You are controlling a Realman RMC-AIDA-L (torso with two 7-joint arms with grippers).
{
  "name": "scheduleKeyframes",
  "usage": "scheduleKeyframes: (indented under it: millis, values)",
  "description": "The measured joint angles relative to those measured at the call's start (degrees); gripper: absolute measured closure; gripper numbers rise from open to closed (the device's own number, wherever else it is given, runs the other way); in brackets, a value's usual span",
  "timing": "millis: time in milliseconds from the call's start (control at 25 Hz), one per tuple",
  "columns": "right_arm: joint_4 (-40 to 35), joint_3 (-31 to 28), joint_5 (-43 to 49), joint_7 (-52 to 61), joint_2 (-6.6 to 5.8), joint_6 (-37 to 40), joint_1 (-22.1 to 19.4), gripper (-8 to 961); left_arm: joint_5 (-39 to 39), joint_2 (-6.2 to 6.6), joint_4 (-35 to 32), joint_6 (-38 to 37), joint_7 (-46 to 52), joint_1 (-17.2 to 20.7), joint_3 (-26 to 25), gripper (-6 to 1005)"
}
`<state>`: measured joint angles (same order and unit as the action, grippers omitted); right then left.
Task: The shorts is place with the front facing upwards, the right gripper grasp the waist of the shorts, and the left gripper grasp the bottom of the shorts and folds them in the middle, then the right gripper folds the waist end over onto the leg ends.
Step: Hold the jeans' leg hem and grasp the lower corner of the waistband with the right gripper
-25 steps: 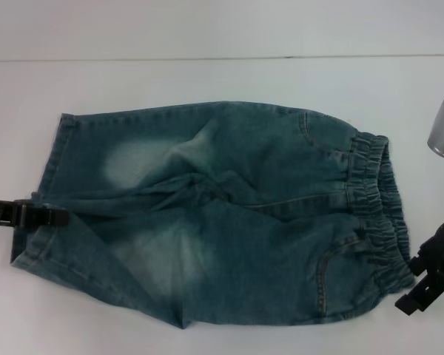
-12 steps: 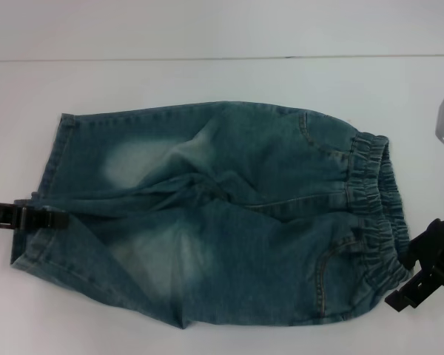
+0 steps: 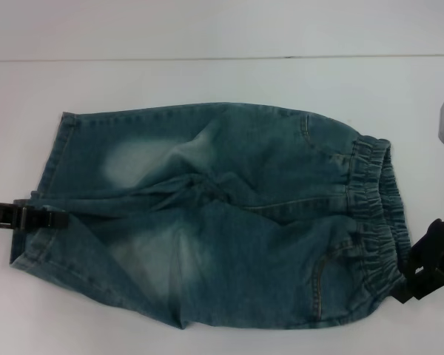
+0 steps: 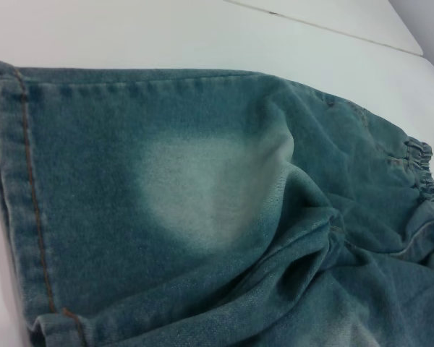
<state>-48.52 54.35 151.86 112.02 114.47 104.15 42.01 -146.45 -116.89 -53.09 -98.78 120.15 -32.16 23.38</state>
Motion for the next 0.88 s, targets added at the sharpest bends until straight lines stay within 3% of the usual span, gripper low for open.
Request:
scheduleKeyframes:
  millis: [240,680,880]
  values:
    - [0.00,-0.18,0.02,-0.08,-0.16,-0.22,0.00,443,-0.19,0.00,0.01,0.00,-0.01,0.00,0.00,951]
    - [0.21,-0.82,-0.16,-0.90,-0.04,-1.02,-0.32,914,-0.23,0.23,0.23,-0.46,0.56,0.00,-0.11,951]
    - [0.88,-6.86,-0.38,-3.76,-0.31,-1.12,-1.60,937,0.04,0.75,0.55,0.08,3.78,-0.07,-0.97,951]
